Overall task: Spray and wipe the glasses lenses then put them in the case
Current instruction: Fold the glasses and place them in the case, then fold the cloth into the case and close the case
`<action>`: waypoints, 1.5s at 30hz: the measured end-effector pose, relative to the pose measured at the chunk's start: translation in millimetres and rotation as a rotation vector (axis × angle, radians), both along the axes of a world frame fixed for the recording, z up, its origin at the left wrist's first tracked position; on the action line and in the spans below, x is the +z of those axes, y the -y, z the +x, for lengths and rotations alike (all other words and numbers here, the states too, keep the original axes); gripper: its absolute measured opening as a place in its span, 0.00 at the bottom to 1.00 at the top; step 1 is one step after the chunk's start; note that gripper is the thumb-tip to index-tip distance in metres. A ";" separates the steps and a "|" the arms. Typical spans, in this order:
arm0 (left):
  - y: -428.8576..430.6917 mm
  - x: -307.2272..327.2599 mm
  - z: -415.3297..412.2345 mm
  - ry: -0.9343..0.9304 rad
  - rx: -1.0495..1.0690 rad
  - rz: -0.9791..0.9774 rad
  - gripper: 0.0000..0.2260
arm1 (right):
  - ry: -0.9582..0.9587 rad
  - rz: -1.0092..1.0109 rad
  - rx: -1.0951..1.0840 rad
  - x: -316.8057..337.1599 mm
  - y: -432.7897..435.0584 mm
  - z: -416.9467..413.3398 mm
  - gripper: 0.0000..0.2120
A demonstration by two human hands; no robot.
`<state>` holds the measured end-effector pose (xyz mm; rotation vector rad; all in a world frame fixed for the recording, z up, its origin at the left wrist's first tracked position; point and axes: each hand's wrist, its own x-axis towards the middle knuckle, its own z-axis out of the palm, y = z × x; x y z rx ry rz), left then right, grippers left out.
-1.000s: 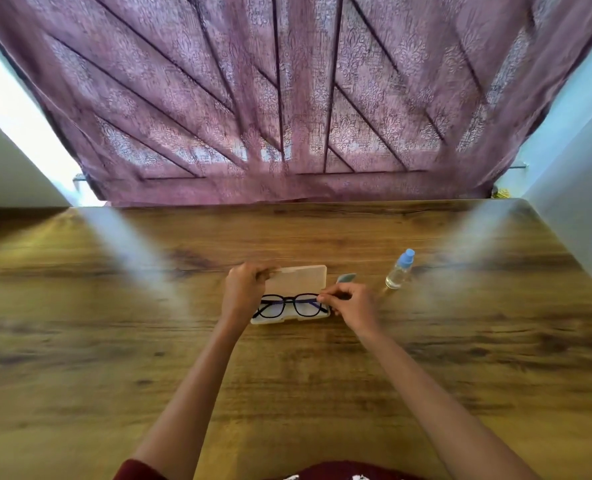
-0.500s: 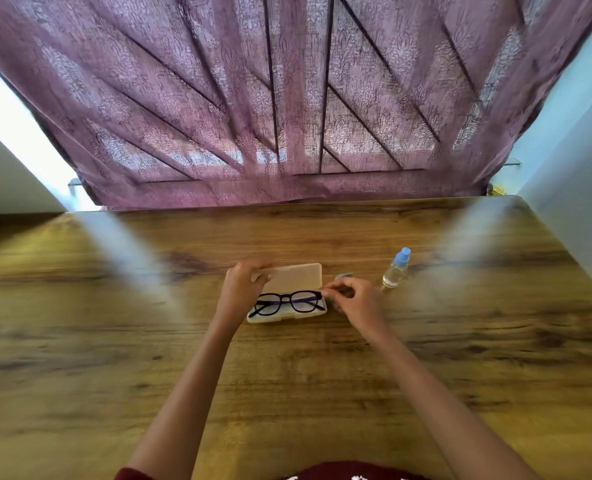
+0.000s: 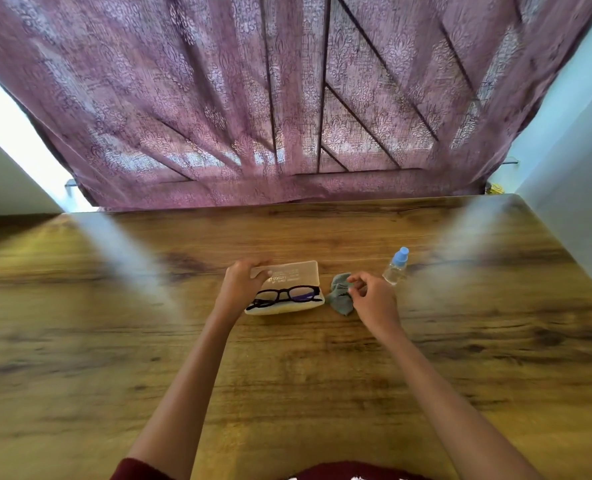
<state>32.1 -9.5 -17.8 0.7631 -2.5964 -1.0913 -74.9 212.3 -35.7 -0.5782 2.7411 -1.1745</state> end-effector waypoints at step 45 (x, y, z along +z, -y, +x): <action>-72.5 75.9 -46.7 -0.266 -0.408 0.678 0.03 | 0.253 -0.515 0.339 113.6 2.4 -34.3 0.03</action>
